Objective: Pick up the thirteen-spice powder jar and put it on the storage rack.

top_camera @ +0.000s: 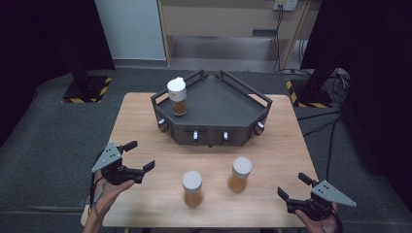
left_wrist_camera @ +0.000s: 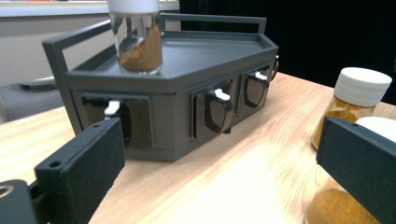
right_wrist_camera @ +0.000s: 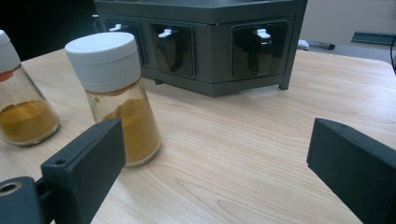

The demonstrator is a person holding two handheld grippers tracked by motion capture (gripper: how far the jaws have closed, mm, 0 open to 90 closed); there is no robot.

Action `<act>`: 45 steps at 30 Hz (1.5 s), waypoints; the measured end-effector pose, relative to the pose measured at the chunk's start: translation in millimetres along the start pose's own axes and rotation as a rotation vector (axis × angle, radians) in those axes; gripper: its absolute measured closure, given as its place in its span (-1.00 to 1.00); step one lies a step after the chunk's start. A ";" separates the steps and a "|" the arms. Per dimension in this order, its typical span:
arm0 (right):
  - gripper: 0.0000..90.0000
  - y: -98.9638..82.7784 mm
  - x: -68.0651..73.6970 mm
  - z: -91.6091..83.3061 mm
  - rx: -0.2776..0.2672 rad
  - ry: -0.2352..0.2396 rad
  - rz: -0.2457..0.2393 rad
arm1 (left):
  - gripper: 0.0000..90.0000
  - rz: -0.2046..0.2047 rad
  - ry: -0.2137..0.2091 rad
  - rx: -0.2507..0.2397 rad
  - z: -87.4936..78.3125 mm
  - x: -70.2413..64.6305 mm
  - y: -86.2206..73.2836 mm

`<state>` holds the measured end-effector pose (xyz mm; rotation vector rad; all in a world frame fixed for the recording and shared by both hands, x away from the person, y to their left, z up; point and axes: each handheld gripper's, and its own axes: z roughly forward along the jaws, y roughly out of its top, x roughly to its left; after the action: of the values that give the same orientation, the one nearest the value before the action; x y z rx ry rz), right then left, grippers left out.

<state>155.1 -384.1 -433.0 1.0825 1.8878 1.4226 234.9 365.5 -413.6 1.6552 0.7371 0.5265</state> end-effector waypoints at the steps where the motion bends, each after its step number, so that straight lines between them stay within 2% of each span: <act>1: -0.90 0.1 0.0 0.0 0.001 0.000 0.000 | -1.00 -0.007 -0.002 -0.002 -0.6 -0.5 -3.1; 13: -0.90 0.2 0.3 0.0 0.000 0.002 -0.003 | -0.99 -0.016 0.011 0.019 -5.7 -10.5 -29.8; 17: -0.90 0.1 0.4 0.1 0.000 0.001 -0.003 | -0.99 -0.023 0.017 0.012 -7.3 -13.0 -39.1; 31: -0.90 0.0 0.2 0.9 -0.001 0.003 -0.006 | -0.98 -0.029 0.032 0.011 -9.6 -15.8 -56.4; 35: -0.90 0.0 0.1 1.3 -0.001 0.004 -0.005 | -0.98 -0.020 0.019 0.018 -10.5 -15.0 -61.4; 45: -0.90 0.0 -0.1 1.2 -0.001 0.010 -0.009 | -0.98 0.000 -0.015 0.038 -9.7 -13.0 -61.8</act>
<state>156.1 -383.6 -433.3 1.0662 1.8966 1.4267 207.7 369.7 -471.3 1.6925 0.7405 0.5023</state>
